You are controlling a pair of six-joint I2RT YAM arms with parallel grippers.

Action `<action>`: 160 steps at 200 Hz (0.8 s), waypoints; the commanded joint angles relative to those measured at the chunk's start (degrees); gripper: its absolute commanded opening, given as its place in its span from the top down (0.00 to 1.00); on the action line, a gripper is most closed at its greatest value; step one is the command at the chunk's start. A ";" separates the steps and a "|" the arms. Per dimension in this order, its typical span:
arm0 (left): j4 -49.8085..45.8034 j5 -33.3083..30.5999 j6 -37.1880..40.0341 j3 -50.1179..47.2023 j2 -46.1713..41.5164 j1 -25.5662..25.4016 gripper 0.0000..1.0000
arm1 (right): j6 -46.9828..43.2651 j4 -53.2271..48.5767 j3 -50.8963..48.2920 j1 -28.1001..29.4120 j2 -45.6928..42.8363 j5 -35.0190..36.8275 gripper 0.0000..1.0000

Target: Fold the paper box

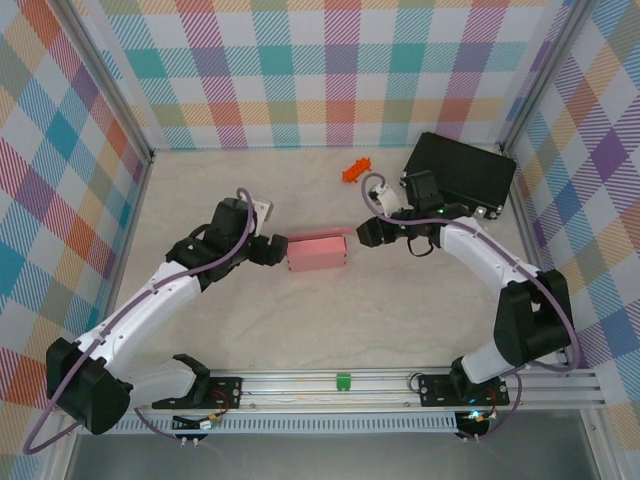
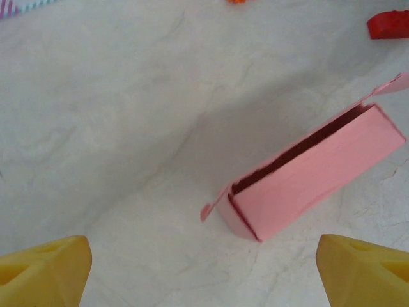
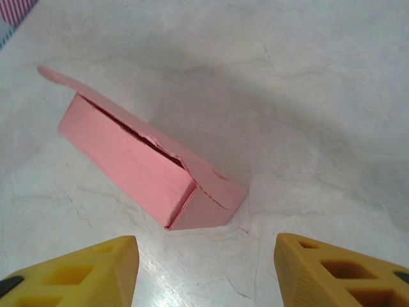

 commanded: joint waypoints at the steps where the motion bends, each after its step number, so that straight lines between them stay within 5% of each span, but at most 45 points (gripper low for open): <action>1: 1.38 -0.96 -6.06 -1.46 -0.67 1.40 0.10 | -7.26 -5.22 4.27 1.11 2.67 1.66 0.42; 75: 2.12 5.56 -6.93 -0.32 5.28 3.50 0.24 | -11.76 -11.28 12.01 2.05 8.74 1.97 0.51; 160: 6.51 7.18 -7.19 -1.25 9.01 4.02 0.30 | -11.16 -11.95 13.40 3.44 10.64 -1.46 0.56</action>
